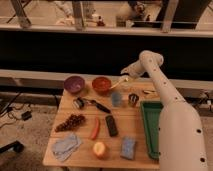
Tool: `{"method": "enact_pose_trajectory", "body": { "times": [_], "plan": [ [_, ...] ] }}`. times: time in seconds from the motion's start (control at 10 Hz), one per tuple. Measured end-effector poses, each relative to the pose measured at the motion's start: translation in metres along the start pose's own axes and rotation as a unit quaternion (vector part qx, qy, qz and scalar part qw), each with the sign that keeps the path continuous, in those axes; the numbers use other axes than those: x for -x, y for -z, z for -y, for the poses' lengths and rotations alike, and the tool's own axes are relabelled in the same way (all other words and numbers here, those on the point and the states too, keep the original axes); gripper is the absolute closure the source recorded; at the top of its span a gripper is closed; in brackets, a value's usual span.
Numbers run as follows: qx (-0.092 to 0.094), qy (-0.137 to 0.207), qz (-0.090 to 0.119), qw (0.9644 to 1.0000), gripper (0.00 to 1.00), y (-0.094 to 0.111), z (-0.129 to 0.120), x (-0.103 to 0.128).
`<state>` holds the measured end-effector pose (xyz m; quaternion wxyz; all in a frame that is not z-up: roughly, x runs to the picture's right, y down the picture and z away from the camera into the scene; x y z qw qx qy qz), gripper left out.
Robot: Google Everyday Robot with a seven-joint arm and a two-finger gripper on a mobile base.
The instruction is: Place fork in paper cup
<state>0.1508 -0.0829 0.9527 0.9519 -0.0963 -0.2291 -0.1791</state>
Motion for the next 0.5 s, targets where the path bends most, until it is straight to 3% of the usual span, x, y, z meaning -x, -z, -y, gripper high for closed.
{"method": "enact_pose_trajectory", "body": {
  "times": [0.5],
  "plan": [
    [0.001,0.000,0.000,1.0000,0.20,-0.0010,-0.0011,-0.0003]
  ]
}}
